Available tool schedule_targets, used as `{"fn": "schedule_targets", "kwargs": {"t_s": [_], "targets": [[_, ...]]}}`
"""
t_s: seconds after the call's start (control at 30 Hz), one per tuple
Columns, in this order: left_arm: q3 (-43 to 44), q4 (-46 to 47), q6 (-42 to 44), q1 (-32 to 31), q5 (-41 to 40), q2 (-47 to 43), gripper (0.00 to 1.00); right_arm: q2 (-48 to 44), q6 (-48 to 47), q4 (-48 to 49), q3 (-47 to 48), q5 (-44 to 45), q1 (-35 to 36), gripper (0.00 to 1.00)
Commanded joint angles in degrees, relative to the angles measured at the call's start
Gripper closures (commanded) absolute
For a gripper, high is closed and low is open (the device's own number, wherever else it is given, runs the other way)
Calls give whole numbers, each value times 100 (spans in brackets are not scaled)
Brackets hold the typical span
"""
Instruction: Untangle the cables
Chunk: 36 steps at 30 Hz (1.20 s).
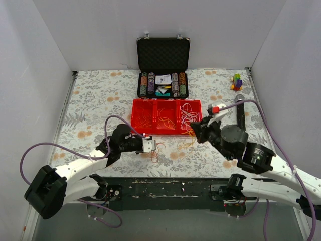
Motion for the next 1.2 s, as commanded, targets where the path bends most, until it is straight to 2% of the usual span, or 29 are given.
{"fn": "schedule_targets", "kwargs": {"t_s": [0.0, 0.13, 0.37, 0.6, 0.8, 0.93, 1.17], "targets": [[325, -339, -336, -23, 23, -433, 100, 955, -1137, 1185, 1226, -74, 14, 99], [352, -507, -415, -23, 6, -723, 100, 1791, -1481, 1317, 1939, -310, -302, 99], [519, -874, -565, -14, -135, -1312, 100, 2530, -1200, 1695, 2265, -1768, -1690, 99], [817, -955, -793, -14, -275, -1655, 100, 3110, -919, 2213, 1968, -2692, -2236, 99], [1292, -911, -943, -14, -512, -1655, 100, 3462, -690, 2513, 1800, -3123, -2465, 99], [1599, -482, -996, -14, -960, -1778, 100, 3611, -690, 2574, 2010, -3238, -2474, 99], [2126, 898, -759, -14, -2033, -1884, 100, 3805, -716, 2583, 2441, -3554, -2474, 99]]}}
